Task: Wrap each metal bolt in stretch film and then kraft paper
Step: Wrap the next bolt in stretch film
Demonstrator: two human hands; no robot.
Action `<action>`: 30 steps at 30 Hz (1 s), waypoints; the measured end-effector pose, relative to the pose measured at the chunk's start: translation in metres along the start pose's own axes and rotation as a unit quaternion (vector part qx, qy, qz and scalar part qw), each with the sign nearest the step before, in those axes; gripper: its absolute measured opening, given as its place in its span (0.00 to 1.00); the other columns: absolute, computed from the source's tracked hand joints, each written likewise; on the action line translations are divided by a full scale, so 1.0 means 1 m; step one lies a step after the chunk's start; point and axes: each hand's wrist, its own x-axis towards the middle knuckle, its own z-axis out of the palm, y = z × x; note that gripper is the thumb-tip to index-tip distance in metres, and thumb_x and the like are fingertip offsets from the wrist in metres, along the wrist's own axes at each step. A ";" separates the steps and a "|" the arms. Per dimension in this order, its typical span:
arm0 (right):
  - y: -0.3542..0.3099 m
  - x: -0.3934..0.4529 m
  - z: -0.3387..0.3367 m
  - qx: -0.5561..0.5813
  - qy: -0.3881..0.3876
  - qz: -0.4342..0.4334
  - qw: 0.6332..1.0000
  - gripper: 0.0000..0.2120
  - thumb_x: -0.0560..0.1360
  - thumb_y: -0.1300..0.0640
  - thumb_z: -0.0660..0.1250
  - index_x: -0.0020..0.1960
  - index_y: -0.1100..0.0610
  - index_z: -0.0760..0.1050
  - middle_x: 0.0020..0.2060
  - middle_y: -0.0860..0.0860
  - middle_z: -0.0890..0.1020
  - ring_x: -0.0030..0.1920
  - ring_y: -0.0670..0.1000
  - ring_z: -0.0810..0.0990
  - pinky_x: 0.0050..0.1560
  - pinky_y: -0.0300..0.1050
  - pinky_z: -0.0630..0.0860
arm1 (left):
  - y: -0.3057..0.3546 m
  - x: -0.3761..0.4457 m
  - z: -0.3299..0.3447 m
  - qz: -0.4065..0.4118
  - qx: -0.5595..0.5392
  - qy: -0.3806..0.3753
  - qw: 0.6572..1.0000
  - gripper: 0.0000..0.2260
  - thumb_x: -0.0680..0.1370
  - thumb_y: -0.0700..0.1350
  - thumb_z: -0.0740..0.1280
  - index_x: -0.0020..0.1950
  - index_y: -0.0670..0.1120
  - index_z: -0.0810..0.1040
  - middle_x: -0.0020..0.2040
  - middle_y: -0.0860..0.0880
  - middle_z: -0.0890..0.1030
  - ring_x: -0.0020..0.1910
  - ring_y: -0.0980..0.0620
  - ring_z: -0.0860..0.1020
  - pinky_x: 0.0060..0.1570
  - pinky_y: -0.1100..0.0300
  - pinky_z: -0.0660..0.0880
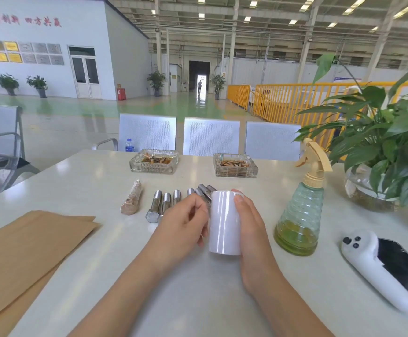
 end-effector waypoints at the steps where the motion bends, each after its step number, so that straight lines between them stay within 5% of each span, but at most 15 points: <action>1: -0.001 0.000 0.001 0.010 0.005 0.023 1.000 0.17 0.83 0.41 0.61 0.61 0.49 0.80 0.54 0.53 0.85 0.54 0.55 0.85 0.52 0.52 0.80 | 0.000 0.001 0.000 -0.011 -0.015 0.010 1.000 0.12 0.82 0.37 0.60 0.40 0.46 0.72 0.32 0.48 0.78 0.34 0.48 0.78 0.36 0.51 0.79; 3: -0.004 0.001 0.000 0.039 0.002 0.060 0.997 0.25 0.81 0.38 0.61 0.63 0.57 0.79 0.54 0.61 0.84 0.50 0.57 0.84 0.50 0.53 0.80 | 0.002 0.002 0.001 -0.028 -0.056 0.024 0.998 0.12 0.82 0.36 0.60 0.39 0.45 0.74 0.33 0.47 0.79 0.35 0.48 0.78 0.34 0.54 0.78; 7: -0.006 0.001 -0.002 0.089 -0.028 0.084 0.992 0.32 0.72 0.40 0.74 0.65 0.63 0.77 0.50 0.59 0.84 0.47 0.55 0.83 0.42 0.48 0.79 | 0.004 0.002 0.002 -0.012 -0.099 0.051 0.994 0.08 0.81 0.33 0.61 0.42 0.38 0.73 0.35 0.44 0.81 0.35 0.48 0.80 0.33 0.56 0.78; 13: -0.011 0.001 -0.010 0.161 -0.064 0.107 0.979 0.14 0.72 0.44 0.72 0.49 0.53 0.87 0.42 0.56 0.85 0.40 0.52 0.85 0.42 0.48 0.82 | 0.002 0.004 -0.005 0.007 -0.093 0.085 0.992 0.09 0.76 0.34 0.64 0.44 0.49 0.74 0.31 0.43 0.78 0.31 0.48 0.78 0.33 0.54 0.78; 18: -0.012 0.000 -0.008 0.158 -0.055 0.136 0.976 0.25 0.79 0.44 0.64 0.67 0.60 0.78 0.57 0.63 0.84 0.44 0.54 0.83 0.43 0.48 0.80 | -0.003 0.006 -0.014 0.035 -0.047 0.089 0.994 0.10 0.82 0.37 0.59 0.50 0.50 0.78 0.34 0.44 0.77 0.32 0.46 0.78 0.39 0.43 0.82; 20: -0.012 0.000 -0.007 0.161 -0.053 0.155 0.973 0.28 0.79 0.42 0.63 0.69 0.62 0.76 0.53 0.63 0.84 0.43 0.55 0.82 0.45 0.49 0.78 | -0.003 0.005 -0.014 0.018 -0.031 0.088 0.995 0.11 0.78 0.41 0.58 0.45 0.49 0.80 0.34 0.44 0.78 0.32 0.47 0.79 0.41 0.42 0.82; 25: -0.012 0.000 -0.010 0.175 -0.047 0.151 0.972 0.20 0.76 0.45 0.72 0.60 0.58 0.79 0.42 0.58 0.81 0.39 0.54 0.82 0.39 0.48 0.81 | -0.003 0.005 -0.012 -0.042 -0.039 0.101 0.993 0.12 0.77 0.41 0.62 0.42 0.49 0.85 0.31 0.47 0.81 0.32 0.49 0.81 0.48 0.44 0.83; 30: -0.016 -0.001 -0.015 0.200 -0.035 0.146 0.968 0.12 0.77 0.44 0.71 0.47 0.51 0.88 0.42 0.55 0.84 0.41 0.53 0.82 0.46 0.51 0.76 | 0.001 0.004 -0.015 -0.048 -0.090 0.073 0.992 0.07 0.77 0.35 0.71 0.48 0.46 0.86 0.38 0.46 0.78 0.30 0.50 0.78 0.39 0.56 0.83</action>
